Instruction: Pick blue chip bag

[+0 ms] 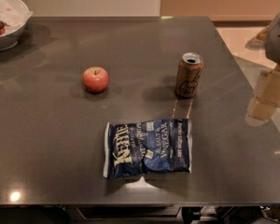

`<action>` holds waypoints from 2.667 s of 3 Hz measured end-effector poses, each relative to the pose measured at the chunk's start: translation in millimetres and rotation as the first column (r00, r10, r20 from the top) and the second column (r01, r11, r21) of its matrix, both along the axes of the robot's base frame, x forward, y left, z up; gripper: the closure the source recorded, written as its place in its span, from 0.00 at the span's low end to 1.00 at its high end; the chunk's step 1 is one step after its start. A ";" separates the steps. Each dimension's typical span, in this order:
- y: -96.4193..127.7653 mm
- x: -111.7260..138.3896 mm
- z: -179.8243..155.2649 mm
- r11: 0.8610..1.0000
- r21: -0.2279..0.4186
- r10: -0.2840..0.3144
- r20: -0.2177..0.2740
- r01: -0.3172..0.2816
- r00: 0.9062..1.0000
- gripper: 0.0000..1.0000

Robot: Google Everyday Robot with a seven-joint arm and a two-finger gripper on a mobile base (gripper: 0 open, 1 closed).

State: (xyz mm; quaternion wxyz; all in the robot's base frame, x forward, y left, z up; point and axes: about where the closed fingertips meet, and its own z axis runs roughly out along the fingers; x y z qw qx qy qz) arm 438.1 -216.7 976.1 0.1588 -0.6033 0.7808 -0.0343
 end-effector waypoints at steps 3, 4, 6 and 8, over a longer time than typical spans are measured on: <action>20.9 7.5 -9.9 0.997 0.045 0.067 -0.023 -0.066 0.997 0.00; 46.8 6.3 -30.9 0.987 0.091 0.140 -0.063 -0.134 0.988 0.00; 99.3 -15.2 -66.2 0.951 0.133 0.293 -0.104 -0.279 0.950 0.00; 133.6 -26.3 -97.4 0.923 0.112 0.381 -0.132 -0.368 0.915 0.00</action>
Offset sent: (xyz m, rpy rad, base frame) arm 0.0049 0.0077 -0.0032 0.0287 0.0380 0.0365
